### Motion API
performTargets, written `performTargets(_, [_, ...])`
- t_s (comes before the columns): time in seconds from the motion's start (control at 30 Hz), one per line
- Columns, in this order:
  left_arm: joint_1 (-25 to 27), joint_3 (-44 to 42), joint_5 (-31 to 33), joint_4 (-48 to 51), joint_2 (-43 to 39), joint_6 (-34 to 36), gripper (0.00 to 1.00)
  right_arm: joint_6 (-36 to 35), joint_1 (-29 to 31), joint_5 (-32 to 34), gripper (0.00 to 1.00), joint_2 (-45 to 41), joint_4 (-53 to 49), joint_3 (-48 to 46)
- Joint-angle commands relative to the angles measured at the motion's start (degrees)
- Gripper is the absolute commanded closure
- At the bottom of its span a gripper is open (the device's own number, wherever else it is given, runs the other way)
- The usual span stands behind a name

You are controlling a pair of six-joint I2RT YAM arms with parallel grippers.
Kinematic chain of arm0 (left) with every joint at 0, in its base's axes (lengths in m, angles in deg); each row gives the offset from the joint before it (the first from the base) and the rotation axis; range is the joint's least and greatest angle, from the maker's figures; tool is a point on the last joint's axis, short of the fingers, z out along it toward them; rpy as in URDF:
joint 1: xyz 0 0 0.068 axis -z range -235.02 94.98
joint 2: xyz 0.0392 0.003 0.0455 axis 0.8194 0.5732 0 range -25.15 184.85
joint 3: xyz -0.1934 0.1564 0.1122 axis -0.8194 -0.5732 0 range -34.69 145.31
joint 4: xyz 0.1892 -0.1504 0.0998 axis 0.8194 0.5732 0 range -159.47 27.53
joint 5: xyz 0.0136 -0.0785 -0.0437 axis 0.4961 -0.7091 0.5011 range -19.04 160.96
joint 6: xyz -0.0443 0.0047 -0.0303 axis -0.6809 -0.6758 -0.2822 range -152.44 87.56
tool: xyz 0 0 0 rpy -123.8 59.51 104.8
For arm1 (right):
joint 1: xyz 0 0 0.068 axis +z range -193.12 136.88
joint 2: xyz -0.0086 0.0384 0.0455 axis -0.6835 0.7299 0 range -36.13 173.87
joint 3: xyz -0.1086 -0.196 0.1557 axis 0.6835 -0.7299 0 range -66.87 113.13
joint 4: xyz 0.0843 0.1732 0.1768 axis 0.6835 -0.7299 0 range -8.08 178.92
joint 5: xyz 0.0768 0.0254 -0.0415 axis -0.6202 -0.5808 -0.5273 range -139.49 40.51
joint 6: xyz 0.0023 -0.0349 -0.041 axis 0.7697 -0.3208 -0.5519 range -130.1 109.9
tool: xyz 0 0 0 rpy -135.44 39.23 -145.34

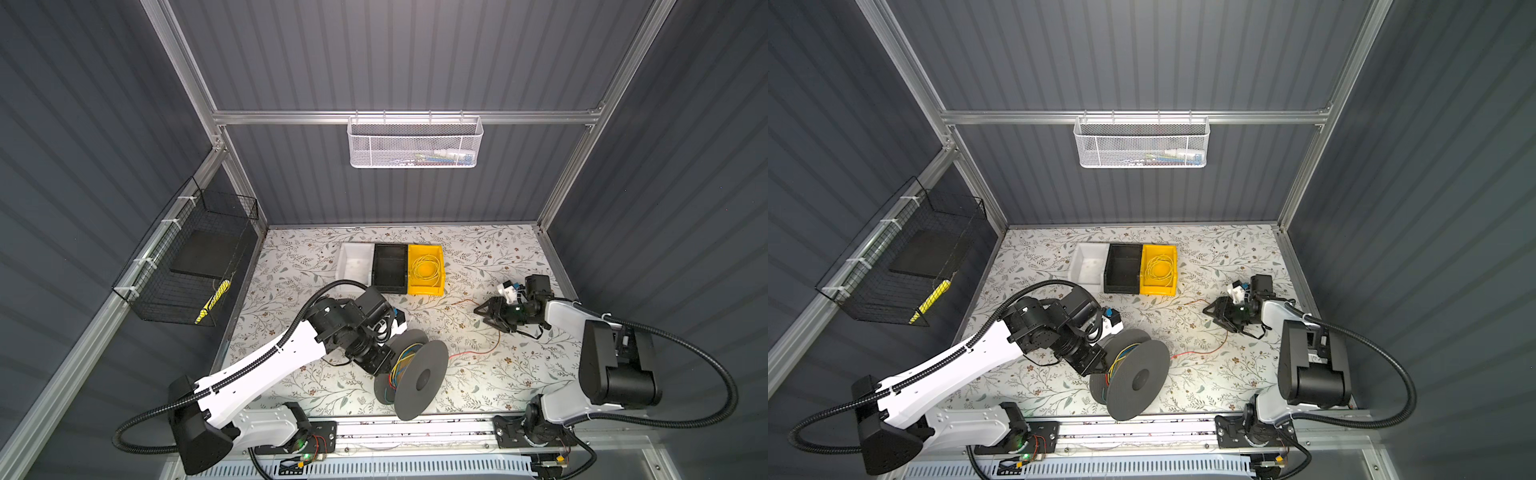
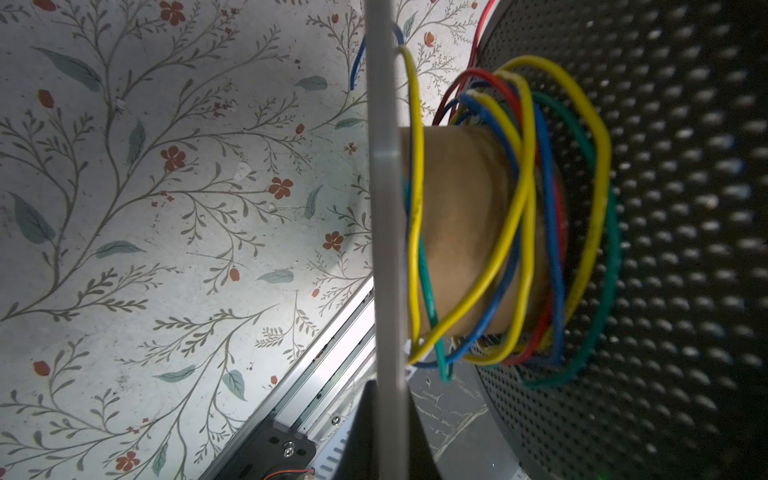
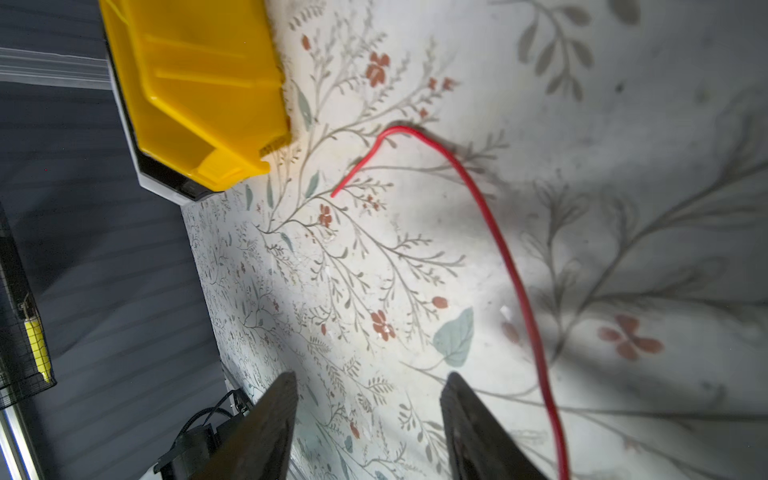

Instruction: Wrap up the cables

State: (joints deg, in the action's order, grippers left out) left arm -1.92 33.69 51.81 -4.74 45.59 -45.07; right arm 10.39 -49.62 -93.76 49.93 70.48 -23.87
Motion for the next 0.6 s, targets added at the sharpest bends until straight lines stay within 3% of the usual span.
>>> performTargets(0.0, [0.0, 1.6, -1.8, -1.0, -0.9, 1.2, 1.00, -0.3, -0.2, 0.3, 0.38, -4.4, -1.4, 3.7])
performTargets(0.13, [0.1, 1.6, -1.8, -1.0, -1.3, 1.1, 1.00, -0.3, -3.3, 7.0, 0.35, -6.1, -3.5, 4.8])
performTargets(0.27, [0.0, 1.4, -1.4, -1.0, -1.8, 0.9, 1.00, 0.3, -9.0, 7.3, 0.34, -5.9, -1.2, 1.1])
performTargets(0.57, [0.1, 1.6, -1.1, -1.1, -1.3, 1.3, 1.00, 0.3, -4.1, 2.1, 0.36, 3.1, 0.0, 0.1])
